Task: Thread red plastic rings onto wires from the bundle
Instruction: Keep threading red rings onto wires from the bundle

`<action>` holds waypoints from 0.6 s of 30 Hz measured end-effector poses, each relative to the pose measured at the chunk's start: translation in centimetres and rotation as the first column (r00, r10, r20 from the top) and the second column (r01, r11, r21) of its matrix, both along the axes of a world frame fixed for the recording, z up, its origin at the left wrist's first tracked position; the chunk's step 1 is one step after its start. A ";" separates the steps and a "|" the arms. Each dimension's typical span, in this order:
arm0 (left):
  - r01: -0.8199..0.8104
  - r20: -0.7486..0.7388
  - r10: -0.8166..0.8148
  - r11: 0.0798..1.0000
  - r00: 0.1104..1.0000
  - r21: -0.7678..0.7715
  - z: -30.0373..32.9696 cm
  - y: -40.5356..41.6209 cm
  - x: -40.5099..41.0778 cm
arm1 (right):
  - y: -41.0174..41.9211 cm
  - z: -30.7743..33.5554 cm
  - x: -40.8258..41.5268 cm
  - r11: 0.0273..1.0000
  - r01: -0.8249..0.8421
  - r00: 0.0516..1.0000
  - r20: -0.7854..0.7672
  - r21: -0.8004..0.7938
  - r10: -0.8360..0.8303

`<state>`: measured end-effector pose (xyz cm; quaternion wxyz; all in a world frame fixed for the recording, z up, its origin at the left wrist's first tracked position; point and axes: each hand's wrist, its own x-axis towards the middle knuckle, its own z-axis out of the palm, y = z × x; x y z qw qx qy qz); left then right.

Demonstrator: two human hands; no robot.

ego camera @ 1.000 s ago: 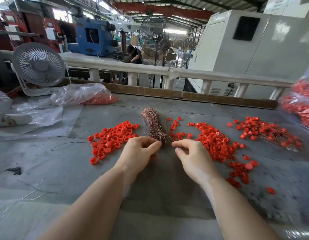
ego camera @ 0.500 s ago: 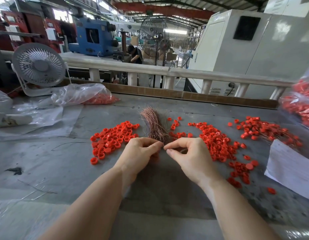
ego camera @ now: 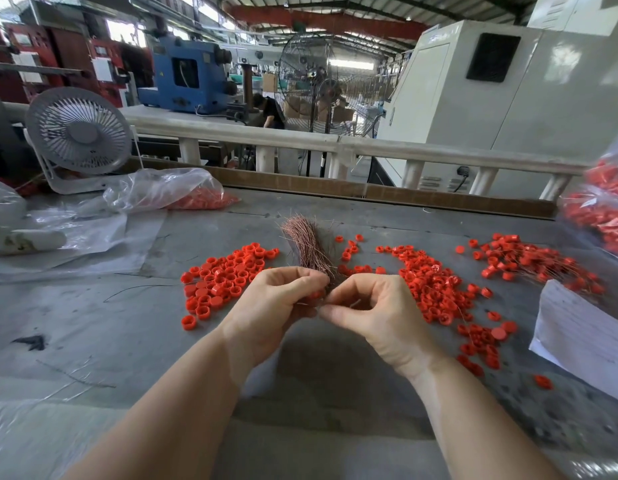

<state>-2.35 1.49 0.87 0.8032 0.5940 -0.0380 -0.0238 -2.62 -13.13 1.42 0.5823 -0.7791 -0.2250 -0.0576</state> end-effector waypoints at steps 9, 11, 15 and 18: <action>-0.028 0.045 0.032 0.997 0.998 -0.077 0.1 -0.2 0.1 | -0.2 -0.3 0.7 0.988 0.148 0.988 0.035 0.049 -0.150; -0.027 0.058 0.035 0.990 0.998 -0.138 0.1 -0.1 0.2 | -0.3 -0.3 0.9 0.983 0.178 0.983 0.045 0.047 -0.180; -0.067 0.066 0.084 0.971 0.994 -0.230 -0.1 0.2 0.5 | -0.5 -0.5 1.2 0.973 0.230 0.971 0.055 0.038 -0.232; -0.147 0.034 0.163 0.948 0.986 -0.282 -0.2 0.4 0.9 | -0.6 -0.5 1.2 0.961 0.268 0.961 0.049 0.063 -0.271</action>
